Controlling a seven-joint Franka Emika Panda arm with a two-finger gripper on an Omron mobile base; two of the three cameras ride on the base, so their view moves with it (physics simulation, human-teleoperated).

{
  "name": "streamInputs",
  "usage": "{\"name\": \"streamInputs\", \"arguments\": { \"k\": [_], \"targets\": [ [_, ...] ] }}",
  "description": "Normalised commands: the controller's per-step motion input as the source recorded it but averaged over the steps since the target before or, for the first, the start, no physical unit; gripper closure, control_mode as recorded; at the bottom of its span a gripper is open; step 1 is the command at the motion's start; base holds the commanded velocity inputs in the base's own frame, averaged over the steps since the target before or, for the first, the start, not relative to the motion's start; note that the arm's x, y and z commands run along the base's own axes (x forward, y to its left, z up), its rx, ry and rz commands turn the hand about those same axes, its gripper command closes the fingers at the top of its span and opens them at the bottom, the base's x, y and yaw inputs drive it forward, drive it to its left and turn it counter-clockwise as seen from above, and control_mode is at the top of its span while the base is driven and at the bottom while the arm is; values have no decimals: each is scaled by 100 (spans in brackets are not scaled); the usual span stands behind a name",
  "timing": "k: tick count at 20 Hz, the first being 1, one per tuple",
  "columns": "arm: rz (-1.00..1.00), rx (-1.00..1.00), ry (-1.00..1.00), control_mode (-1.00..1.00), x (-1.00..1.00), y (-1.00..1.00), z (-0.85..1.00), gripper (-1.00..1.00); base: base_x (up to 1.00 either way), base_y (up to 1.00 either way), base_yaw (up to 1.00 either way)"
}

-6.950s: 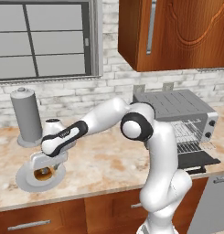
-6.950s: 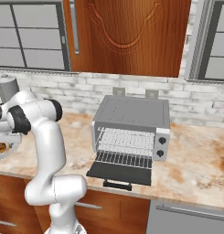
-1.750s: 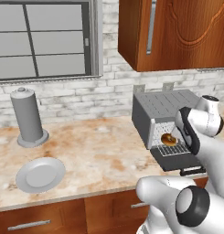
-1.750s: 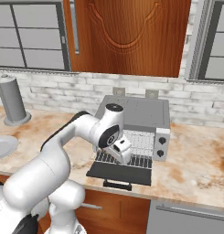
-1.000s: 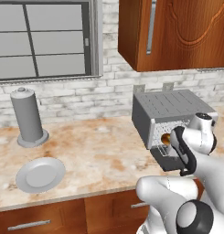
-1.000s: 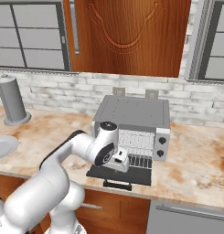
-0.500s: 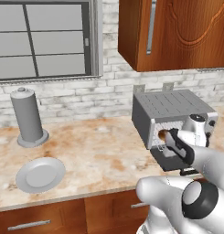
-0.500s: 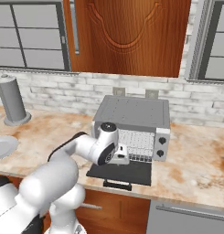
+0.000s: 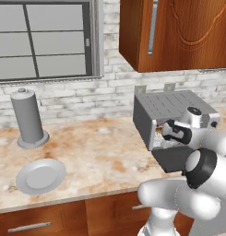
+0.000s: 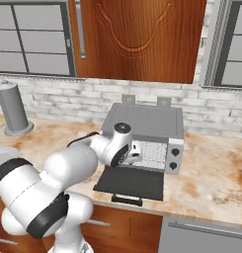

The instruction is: Pick up the bagel from the plate, place it on the toaster oven rack, close the door, and set the timer.

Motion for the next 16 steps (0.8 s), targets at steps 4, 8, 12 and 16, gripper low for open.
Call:
{"name": "streamInputs", "arguments": {
  "k": [4,8,12,16],
  "targets": [
    [10,0,-16,-100,33,0,35,-100,0,0,0],
    [1,-2,-19,-100,-85,0,31,-100,0,0,0],
    [0,10,-2,-100,-98,-22,41,-100,0,0,0],
    [-16,32,1,-100,-59,-40,47,-100,0,0,0]
  ]
}}
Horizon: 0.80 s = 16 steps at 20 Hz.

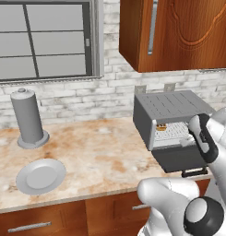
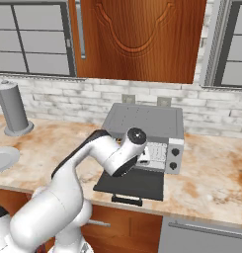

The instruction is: Pick up the bagel from the plate, place it on the toaster oven rack, close the door, and set the timer.

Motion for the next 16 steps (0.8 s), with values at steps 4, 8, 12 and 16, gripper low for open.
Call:
{"name": "streamInputs", "arguments": {
  "k": [4,8,12,16],
  "targets": [
    [-31,34,1,-100,-42,-47,30,-100,0,0,0],
    [-25,29,5,-100,-28,-52,0,-100,0,0,0],
    [-12,24,8,-100,-26,-41,-14,-100,0,0,0],
    [-9,28,15,-100,0,-44,-12,-100,0,0,0]
  ]
}}
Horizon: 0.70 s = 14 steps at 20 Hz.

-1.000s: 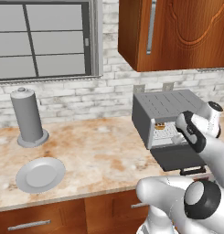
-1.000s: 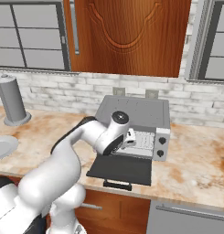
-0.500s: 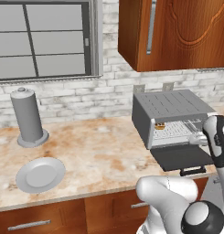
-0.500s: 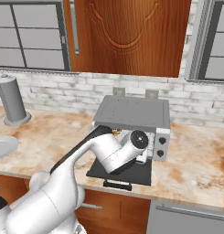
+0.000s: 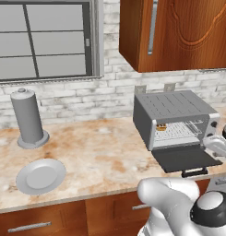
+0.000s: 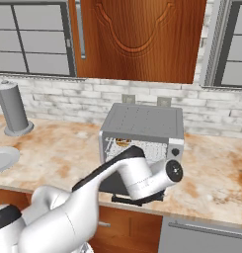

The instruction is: Pick up the bagel from the plate, place it on the toaster oven rack, close the door, and set the timer.

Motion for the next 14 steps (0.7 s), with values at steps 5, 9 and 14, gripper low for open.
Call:
{"name": "streamInputs", "arguments": {
  "k": [5,9,14],
  "targets": [
    [-11,31,19,-100,0,-43,-25,-100,0,0,0],
    [-11,24,9,-100,3,-21,-44,-100,0,0,0],
    [-11,17,0,-100,26,-5,-48,-100,0,0,0]
  ]
}}
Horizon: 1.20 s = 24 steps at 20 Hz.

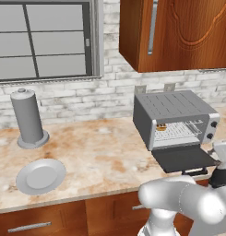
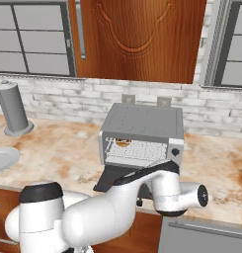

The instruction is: Pick up the bagel from the plate, place it on the toaster oven rack, close the door, and set the timer.

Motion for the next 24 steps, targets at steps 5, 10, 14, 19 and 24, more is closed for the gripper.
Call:
{"name": "streamInputs", "arguments": {
  "k": [5,10,14,19,24],
  "targets": [
    [-11,10,0,-100,18,-2,-49,-100,0,0,0],
    [-16,8,1,-100,-25,4,-23,-100,0,0,0],
    [-17,6,0,-100,-33,17,0,-100,0,0,0],
    [-16,1,0,-100,4,33,2,-100,0,0,0],
    [-14,0,0,-100,52,19,1,-100,0,0,0]
  ]
}}
